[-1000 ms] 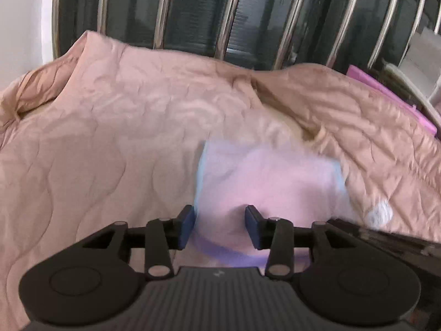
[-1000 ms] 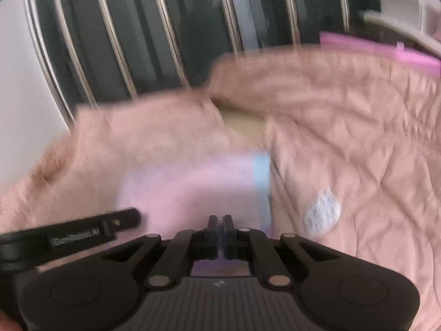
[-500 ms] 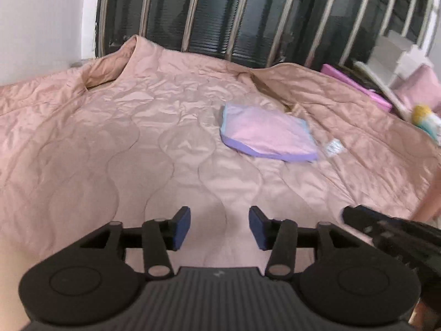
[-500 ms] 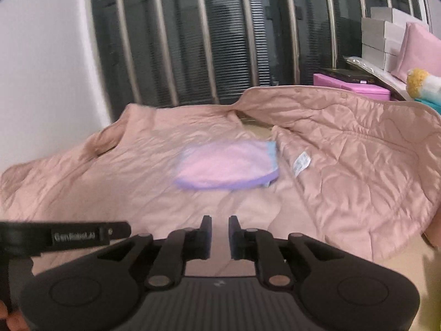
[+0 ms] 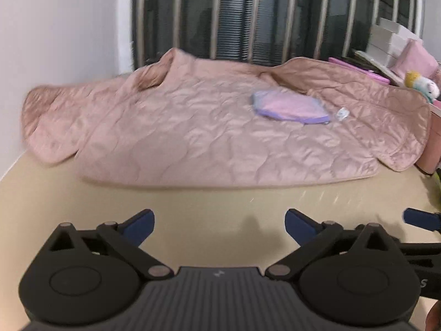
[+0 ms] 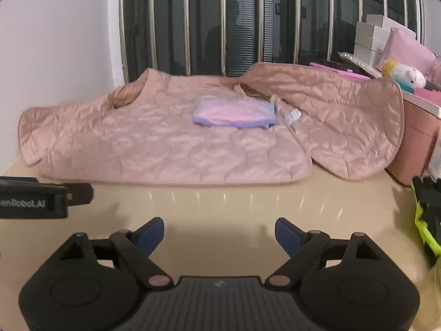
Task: Fold clothes
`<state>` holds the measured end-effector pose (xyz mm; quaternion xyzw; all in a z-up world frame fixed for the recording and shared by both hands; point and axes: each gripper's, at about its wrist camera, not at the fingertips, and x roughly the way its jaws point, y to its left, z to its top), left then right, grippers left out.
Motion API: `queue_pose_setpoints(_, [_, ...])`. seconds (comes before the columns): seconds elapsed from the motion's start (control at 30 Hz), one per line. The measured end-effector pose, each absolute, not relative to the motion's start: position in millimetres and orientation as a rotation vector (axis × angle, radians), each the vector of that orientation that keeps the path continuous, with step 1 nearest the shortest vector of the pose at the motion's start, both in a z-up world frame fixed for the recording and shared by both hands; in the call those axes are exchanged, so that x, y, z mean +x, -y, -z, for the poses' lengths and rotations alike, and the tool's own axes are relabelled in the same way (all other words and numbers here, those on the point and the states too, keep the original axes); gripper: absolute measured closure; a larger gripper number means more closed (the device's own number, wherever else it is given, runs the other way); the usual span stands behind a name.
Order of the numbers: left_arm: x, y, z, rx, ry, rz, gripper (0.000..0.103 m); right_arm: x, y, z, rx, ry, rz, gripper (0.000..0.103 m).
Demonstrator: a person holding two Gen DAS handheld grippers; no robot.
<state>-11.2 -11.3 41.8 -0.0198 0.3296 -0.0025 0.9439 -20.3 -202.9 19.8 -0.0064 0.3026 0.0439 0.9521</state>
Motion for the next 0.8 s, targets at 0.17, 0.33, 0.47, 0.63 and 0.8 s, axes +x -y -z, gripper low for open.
queue_pose_setpoints(0.17, [-19.6,1.4,-27.1,-0.021,-0.676,-0.015,0.000,-27.2,197.3,-9.8,0.034,-0.596,-0.090,0.000])
queue_pose_setpoints(0.33, [-13.1,-3.5,-9.5,-0.030,-0.737,-0.003,0.000,-19.6,191.0,2.7,0.050,-0.641,-0.067,0.000])
queue_pose_setpoints(0.47, [-12.8,-1.6,-2.5,-0.001,-0.704,-0.014,0.000,-14.5,186.0,7.7,0.032,-0.658,-0.043,0.000])
queue_pose_setpoints(0.63, [-8.6,-1.1,-0.1,0.001,-0.680,-0.027,0.000,-5.1,183.9,9.3,0.015,-0.671,0.003,0.000])
queue_pose_setpoints(0.8, [0.5,-1.3,-0.6,0.001,-0.688,-0.022,0.001,7.7,185.0,8.8,0.009,-0.684,-0.005,0.000])
